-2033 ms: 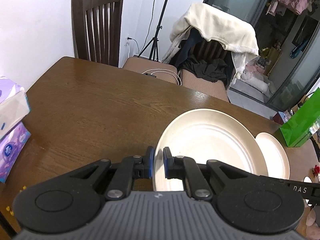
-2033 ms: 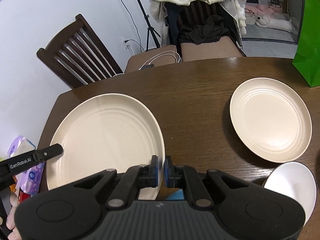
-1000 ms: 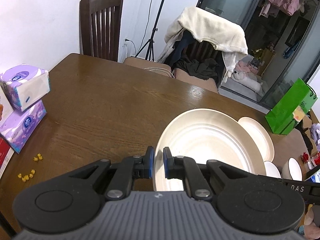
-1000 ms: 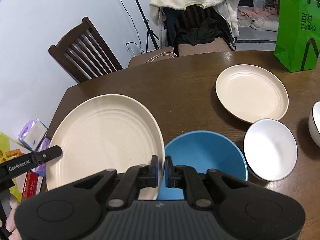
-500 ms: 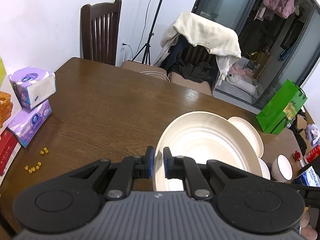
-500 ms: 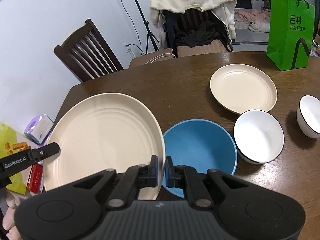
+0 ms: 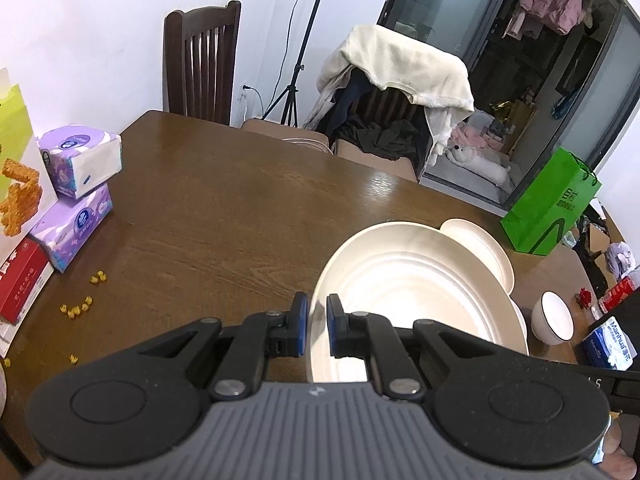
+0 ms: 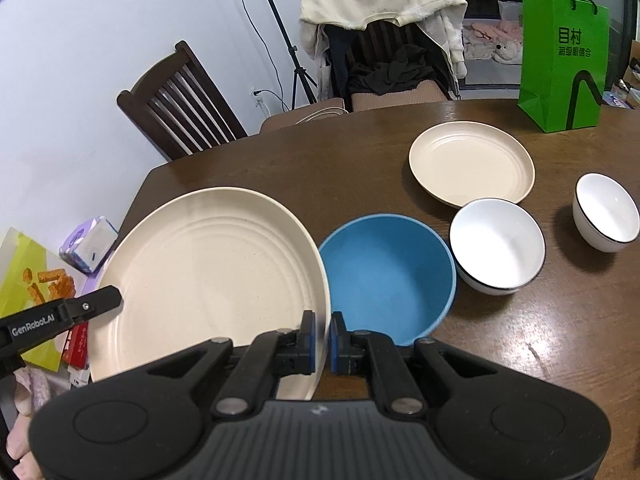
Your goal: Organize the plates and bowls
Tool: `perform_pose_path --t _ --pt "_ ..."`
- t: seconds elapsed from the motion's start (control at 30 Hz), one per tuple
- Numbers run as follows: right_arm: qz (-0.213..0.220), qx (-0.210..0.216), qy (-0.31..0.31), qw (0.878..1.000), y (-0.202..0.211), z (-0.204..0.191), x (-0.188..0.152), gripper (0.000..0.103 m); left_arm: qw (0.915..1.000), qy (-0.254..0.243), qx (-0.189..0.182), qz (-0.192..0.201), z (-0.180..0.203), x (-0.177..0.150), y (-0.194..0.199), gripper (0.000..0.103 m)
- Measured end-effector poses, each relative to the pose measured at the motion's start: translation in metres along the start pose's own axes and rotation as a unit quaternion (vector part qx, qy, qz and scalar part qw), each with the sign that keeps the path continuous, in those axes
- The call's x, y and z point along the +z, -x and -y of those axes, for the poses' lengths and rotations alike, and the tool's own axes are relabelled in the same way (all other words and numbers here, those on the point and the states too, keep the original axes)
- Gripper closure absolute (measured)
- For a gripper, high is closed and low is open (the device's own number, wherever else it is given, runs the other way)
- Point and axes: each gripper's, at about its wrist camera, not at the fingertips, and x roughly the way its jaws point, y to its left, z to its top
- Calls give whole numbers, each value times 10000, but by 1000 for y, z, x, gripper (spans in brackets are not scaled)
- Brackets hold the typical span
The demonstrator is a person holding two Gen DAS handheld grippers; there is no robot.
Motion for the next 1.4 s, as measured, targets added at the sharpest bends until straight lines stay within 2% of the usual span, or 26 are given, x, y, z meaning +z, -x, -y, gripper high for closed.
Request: perform_pose_path --t 0.83,1.4 --pt "147 -95 -41 9998 55 19 -56 96 9998 -61 -185 27 20 -52 52 93" --pt "228 -228 -311 9990 82 55 -91 96 9987 -283 -411 -92 50 -80 60 93"
